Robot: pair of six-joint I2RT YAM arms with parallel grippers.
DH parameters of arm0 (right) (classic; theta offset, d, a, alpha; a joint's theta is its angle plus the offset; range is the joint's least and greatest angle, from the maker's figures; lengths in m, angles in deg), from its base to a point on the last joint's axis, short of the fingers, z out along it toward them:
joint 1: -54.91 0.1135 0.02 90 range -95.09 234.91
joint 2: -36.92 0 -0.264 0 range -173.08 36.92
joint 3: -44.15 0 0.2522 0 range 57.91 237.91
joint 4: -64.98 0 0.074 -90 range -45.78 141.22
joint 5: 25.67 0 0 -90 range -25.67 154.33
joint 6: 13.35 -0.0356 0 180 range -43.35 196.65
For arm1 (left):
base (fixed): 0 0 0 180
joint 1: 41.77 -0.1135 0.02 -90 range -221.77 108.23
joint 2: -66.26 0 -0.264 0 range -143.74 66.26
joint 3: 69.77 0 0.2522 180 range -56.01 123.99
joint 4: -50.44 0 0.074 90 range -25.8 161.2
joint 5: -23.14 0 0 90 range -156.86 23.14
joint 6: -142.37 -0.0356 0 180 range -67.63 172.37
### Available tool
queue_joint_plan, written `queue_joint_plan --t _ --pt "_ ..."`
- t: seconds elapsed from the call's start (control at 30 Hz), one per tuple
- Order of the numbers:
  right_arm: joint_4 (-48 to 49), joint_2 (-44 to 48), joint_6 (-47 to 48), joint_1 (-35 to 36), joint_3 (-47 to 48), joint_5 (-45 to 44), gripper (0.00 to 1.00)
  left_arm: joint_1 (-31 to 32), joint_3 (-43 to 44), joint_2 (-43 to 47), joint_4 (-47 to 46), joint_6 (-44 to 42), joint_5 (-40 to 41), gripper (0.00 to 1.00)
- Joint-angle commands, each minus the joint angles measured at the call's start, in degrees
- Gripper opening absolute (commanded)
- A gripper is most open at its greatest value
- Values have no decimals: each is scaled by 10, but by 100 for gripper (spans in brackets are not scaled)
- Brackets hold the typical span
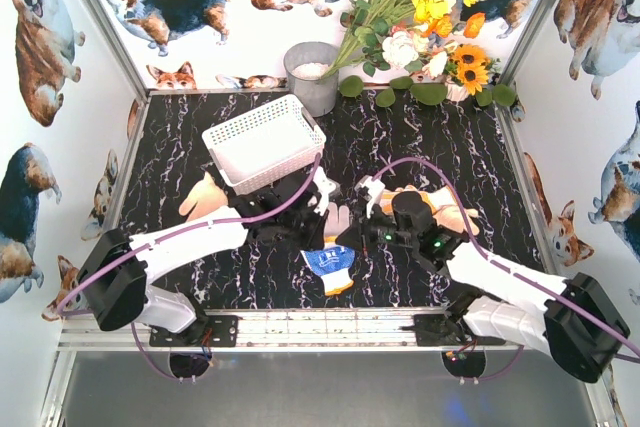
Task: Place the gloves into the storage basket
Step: Pair the glove with the glove.
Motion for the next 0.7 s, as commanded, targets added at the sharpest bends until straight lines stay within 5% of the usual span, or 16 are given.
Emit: queue_joint_plan --t 0.0,0.1,0.2,0.43,0.67 --pt "-51 35 -41 3 5 -26 0 26 -13 11 -12 39 -9 0" --pt "-80 55 -82 6 -6 -27 11 33 -46 17 -63 73 -35 4" --pt "-135 81 -128 6 -13 -38 27 35 -67 31 -100 104 -43 35" --pt "-286 149 -186 5 19 -104 61 25 -63 75 -96 155 50 69" --pt "-344 78 -289 -69 52 -130 53 -13 -46 11 -100 255 129 66"
